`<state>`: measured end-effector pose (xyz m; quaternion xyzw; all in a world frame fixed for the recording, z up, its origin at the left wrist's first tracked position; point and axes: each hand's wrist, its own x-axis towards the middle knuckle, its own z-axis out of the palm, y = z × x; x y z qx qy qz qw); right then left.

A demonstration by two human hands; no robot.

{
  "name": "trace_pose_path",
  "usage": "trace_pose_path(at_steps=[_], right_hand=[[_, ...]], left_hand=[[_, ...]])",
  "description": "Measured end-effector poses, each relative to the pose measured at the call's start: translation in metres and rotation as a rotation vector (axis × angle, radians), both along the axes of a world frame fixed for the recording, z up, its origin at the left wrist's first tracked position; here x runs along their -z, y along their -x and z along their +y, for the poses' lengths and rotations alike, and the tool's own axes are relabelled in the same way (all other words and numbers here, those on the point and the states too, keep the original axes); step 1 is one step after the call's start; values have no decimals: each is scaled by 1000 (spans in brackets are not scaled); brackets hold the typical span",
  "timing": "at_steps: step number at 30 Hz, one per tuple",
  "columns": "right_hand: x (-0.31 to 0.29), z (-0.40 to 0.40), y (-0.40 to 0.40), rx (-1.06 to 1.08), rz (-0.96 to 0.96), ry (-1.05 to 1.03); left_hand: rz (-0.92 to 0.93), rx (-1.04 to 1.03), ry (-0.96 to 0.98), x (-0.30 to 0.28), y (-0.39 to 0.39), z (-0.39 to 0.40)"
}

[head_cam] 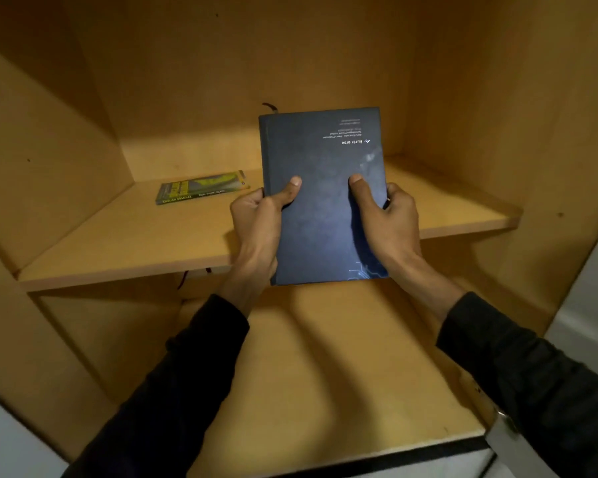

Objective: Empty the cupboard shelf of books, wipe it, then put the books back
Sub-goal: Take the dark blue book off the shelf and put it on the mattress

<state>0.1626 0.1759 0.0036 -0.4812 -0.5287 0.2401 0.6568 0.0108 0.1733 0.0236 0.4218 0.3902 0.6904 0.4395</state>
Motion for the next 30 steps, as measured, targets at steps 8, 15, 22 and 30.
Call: trace_pose_path(at_steps=[8, 15, 22, 30], right_hand=[[39, -39, -13, 143, -7, 59], [89, -84, -14, 274, -1, 155], [127, -134, -23, 425, -4, 226], [168, -196, -57, 581, 67, 360]], left_hand=[[23, 88, 92, 38, -16, -24], [89, 205, 173, 86, -21, -45], [156, 321, 248, 131, -42, -65], [210, 487, 332, 169, -87, -104]])
